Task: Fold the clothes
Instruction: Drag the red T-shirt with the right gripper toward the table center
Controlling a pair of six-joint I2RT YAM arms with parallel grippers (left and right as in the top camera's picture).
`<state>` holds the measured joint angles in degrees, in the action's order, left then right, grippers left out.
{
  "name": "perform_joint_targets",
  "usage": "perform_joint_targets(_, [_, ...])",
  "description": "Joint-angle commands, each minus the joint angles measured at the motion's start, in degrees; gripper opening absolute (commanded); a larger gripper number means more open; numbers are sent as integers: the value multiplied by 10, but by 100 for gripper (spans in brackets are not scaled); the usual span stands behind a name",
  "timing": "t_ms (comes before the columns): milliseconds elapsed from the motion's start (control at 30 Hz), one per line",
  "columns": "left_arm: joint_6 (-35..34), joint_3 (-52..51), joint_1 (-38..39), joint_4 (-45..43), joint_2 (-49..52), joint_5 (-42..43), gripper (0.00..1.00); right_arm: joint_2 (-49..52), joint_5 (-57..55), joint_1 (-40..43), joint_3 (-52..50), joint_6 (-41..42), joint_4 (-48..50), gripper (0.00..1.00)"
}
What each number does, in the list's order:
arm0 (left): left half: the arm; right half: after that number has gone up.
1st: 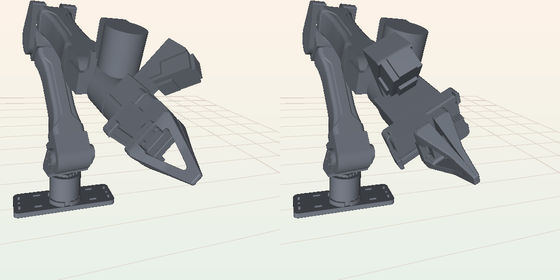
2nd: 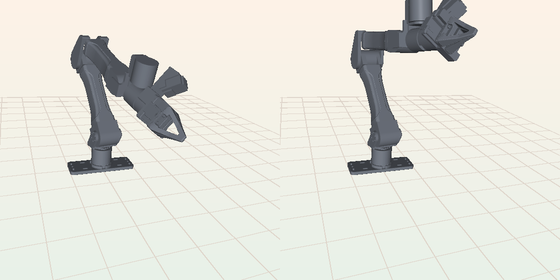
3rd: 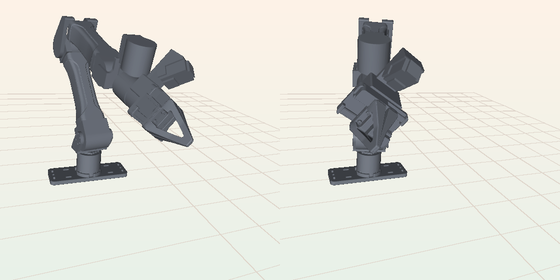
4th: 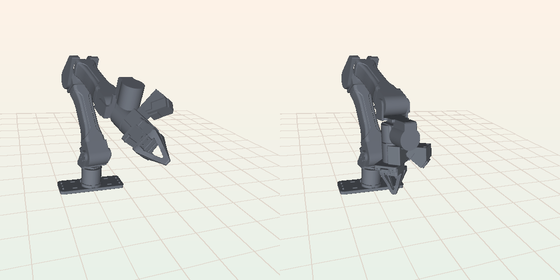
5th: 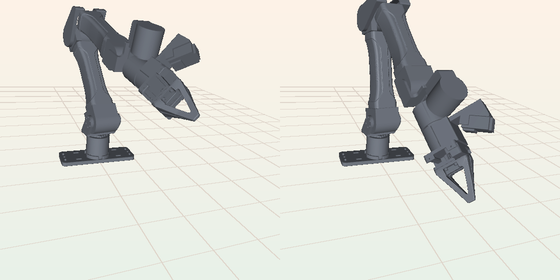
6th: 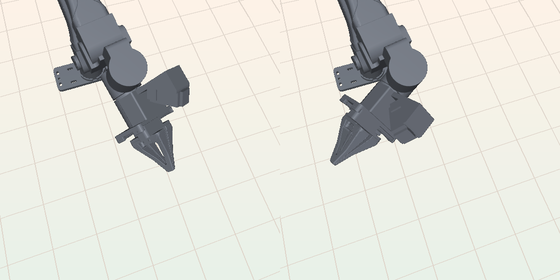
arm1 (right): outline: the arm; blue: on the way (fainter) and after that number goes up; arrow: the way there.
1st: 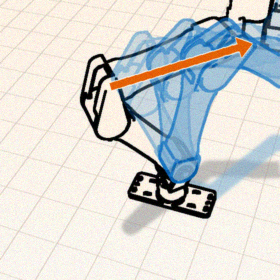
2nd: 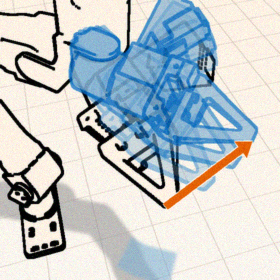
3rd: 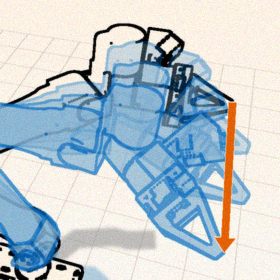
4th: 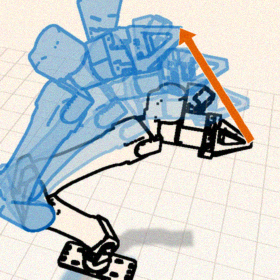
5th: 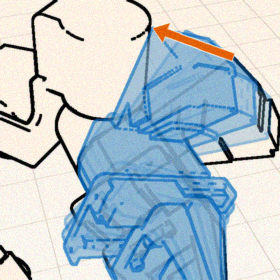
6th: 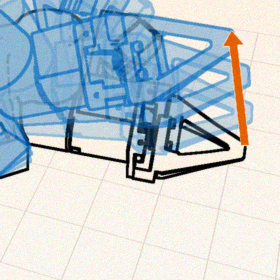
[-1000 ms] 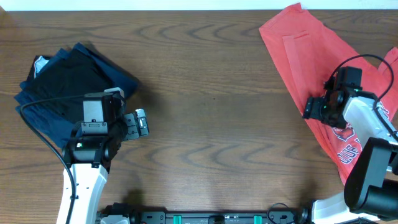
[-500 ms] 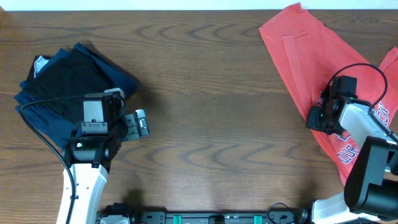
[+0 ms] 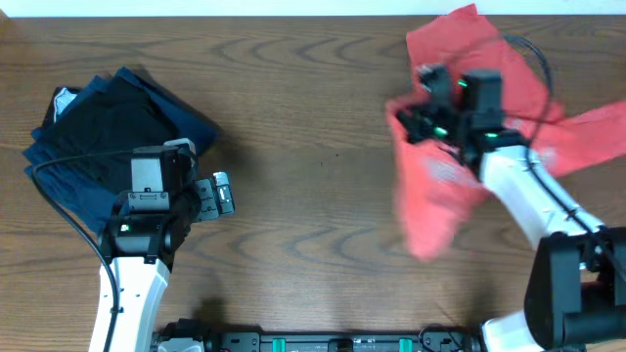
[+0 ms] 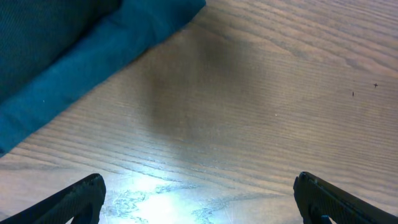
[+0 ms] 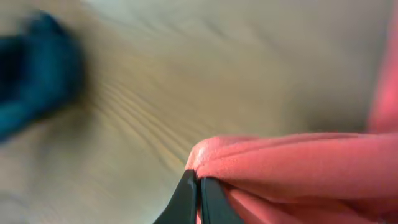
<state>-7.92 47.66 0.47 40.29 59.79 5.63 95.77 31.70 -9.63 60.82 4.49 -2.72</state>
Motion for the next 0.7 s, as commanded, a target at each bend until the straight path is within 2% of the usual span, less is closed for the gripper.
perform_joint_targets(0, [-8,9,-1,2,1,0,98,-18,23,-66,9,13,51,7])
perform_joint_targets(33, [-8,9,-1,2,1,0,98,-18,-6,-78,9,16,56,11])
perform_joint_targets(67, [-8,9,-1,2,1,0,98,-18,-35,-83,9,17,51,22])
perform_joint_targets(100, [-8,9,-1,2,1,0,98,-18,-71,-86,9,20,39,40])
perform_joint_targets(133, [-8,9,-1,2,1,0,98,-18,-106,-85,9,28,25,54])
perform_joint_targets(167, [-8,9,-1,2,1,0,98,-18,-151,-80,9,38,5,57])
perform_joint_targets(233, [-8,9,-1,2,1,0,98,-19,-234,-62,9,66,-43,71])
perform_joint_targets(300, [-8,9,-1,1,1,0,98,-20,-302,-37,9,90,-100,76])
perform_joint_targets(467, [-43,9,-1,-21,1,8,98,-20,-438,37,9,93,-233,78])
perform_joint_targets(600, [-49,5,-1,-54,9,103,98,-19,-485,103,9,91,-305,89])
perform_joint_targets(667, [-49,0,-1,-64,20,156,98,-18,-480,137,8,87,-331,90])
